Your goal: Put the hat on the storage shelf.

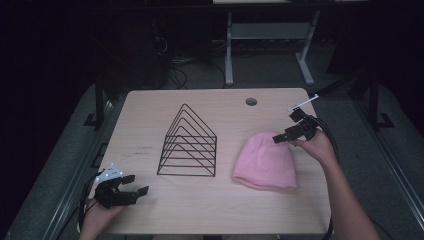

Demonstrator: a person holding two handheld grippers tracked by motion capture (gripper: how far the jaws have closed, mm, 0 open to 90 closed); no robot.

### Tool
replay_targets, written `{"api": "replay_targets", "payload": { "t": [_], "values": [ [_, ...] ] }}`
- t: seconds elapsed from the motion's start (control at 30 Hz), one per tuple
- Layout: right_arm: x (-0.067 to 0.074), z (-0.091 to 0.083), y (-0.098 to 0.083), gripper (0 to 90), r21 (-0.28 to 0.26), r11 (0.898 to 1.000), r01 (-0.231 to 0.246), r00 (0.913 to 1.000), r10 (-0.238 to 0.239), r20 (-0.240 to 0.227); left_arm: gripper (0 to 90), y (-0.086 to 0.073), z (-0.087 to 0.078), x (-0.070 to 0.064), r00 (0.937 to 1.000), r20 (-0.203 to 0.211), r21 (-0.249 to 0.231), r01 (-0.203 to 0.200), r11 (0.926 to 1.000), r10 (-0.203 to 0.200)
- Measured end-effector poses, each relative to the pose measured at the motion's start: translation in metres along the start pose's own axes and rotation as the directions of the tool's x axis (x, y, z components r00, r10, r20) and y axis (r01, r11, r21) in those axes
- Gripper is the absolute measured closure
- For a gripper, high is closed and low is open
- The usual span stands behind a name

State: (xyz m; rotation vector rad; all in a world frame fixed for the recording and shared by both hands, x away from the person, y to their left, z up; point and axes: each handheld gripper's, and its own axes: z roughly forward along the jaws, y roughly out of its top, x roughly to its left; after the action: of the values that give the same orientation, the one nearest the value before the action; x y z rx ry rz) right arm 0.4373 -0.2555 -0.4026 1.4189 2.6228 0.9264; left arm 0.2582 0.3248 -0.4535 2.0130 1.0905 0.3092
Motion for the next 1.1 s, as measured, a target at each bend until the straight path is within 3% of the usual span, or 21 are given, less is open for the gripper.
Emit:
{"api": "replay_targets", "payload": {
  "t": [0.23,0.57,0.83,1.1],
  "values": [
    [-0.011,0.004,0.005,25.5,0.002,1.000,-0.025,0.9994,0.025,0.026,24.0,-0.001,0.000,0.004,1.0000,0.001,0.002,0.007,1.0000,-0.007],
    [-0.023,0.009,0.007,28.0,0.024,0.999,-0.047,0.9989,0.047,0.009,24.0,-0.001,0.002,0.005,0.9999,0.004,0.007,0.011,0.9999,-0.011],
    [-0.024,0.014,0.008,28.0,0.028,0.998,-0.049,0.9988,0.049,-0.007,24.0,-0.001,0.002,0.003,0.9999,0.004,0.009,0.011,0.9999,-0.011],
    [-0.022,0.020,0.008,30.6,0.044,0.997,-0.060,0.9981,0.060,0.014,24.0,-0.002,0.001,0.002,1.0000,-0.002,0.013,-0.001,0.9999,0.001]
  ]
}}
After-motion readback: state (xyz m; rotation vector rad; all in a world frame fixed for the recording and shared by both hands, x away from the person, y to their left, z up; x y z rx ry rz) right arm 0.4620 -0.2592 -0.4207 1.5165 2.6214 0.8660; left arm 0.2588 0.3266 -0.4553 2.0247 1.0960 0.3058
